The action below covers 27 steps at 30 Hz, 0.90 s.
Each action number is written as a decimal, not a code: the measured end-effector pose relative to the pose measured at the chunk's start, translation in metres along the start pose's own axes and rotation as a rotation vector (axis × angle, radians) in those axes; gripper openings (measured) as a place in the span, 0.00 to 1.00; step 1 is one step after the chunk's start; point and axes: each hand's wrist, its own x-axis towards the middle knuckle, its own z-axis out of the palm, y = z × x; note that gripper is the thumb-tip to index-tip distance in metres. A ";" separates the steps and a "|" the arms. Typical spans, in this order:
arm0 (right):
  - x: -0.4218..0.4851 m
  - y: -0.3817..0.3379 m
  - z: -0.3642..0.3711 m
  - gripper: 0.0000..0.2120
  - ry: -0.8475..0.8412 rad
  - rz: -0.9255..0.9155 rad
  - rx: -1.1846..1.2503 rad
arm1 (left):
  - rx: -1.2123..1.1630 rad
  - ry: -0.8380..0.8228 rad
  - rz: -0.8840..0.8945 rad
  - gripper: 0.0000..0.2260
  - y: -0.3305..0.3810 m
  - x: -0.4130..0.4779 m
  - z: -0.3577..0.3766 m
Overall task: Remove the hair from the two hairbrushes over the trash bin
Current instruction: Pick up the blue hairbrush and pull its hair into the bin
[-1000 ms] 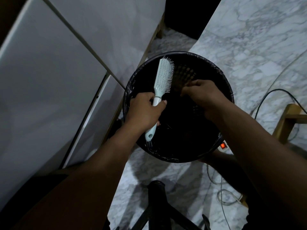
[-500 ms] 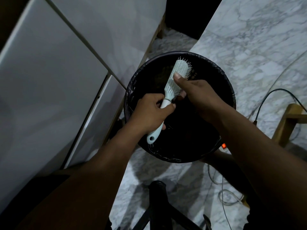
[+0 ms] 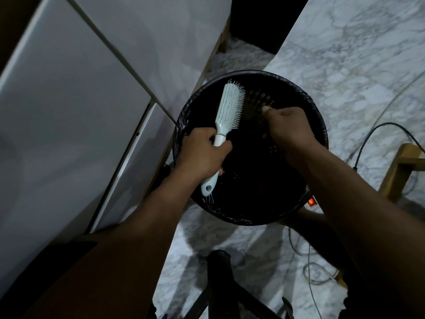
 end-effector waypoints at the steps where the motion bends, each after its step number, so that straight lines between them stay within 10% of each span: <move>1: 0.003 0.003 -0.001 0.23 0.019 0.031 -0.019 | 0.000 0.007 -0.002 0.11 0.000 0.000 -0.001; 8: -0.009 -0.004 0.006 0.15 -0.226 0.178 -0.088 | 0.020 -0.018 -0.001 0.10 0.003 -0.003 -0.002; 14: -0.007 -0.008 0.014 0.30 -0.160 0.037 0.314 | -0.117 -0.214 -0.048 0.08 0.010 -0.007 0.002; 27: -0.003 -0.015 -0.002 0.17 0.067 -0.019 0.384 | -0.197 -0.354 -0.073 0.08 0.019 -0.011 -0.003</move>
